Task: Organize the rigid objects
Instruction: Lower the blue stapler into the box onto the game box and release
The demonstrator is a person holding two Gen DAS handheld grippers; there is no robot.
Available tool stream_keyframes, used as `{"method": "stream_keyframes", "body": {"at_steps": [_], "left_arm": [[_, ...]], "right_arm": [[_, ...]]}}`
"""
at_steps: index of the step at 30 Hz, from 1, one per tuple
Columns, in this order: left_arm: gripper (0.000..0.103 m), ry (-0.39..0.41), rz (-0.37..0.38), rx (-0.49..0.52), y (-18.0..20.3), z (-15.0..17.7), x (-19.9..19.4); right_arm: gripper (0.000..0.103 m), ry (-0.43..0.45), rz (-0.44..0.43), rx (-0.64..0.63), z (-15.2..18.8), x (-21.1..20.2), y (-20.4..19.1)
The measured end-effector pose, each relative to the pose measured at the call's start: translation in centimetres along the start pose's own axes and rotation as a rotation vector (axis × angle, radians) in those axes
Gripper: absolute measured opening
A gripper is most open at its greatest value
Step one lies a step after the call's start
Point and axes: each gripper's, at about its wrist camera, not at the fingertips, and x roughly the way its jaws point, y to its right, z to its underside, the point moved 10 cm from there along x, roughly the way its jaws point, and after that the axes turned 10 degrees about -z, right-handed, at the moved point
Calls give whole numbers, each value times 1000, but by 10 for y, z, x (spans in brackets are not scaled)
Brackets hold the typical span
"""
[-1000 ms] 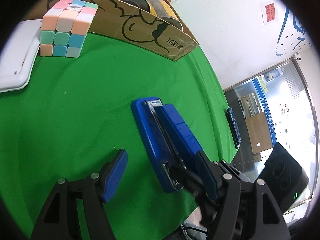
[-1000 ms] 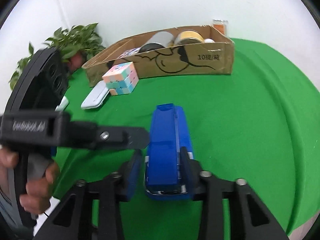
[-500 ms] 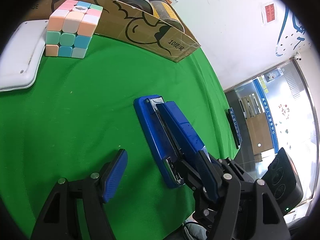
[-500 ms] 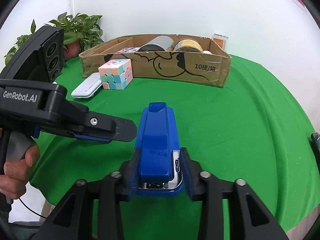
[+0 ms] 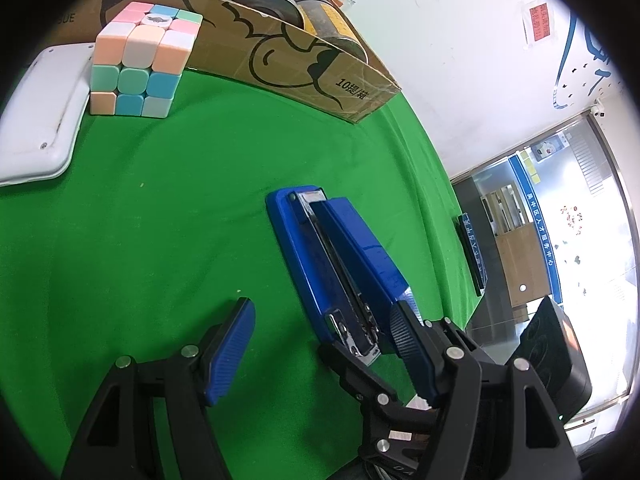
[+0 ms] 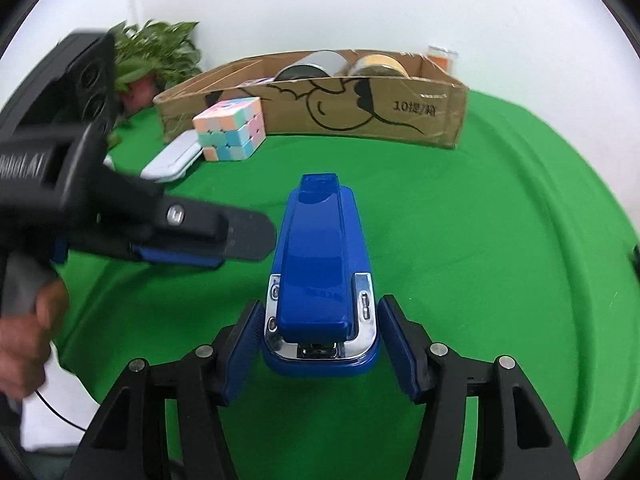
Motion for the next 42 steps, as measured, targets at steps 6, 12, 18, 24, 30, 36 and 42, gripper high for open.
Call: {"method": "stream_keyframes", "body": {"at_steps": [6, 12, 18, 24, 30, 36, 42], "left_arm": [[63, -6, 27, -25, -4, -2, -1], [34, 25, 33, 18, -4, -10, -14], [27, 71, 63, -7, -19, -26, -39], [25, 148, 61, 37, -19, -48, -76], [23, 229, 32, 89, -24, -95, -111], [19, 254, -29, 117, -49, -163, -128], [20, 193, -42, 34, -102, -218, -114]], "right_arm": [[56, -25, -207, 250, -7, 1, -1], [56, -3, -255, 252, -24, 4, -17], [56, 22, -289, 232, -44, 11, -39], [56, 96, -285, 176, -78, -1, -62], [56, 142, -294, 132, -147, 7, -85], [55, 113, -323, 139, -223, 58, -103], [55, 17, -350, 182, -268, 135, -106]]}}
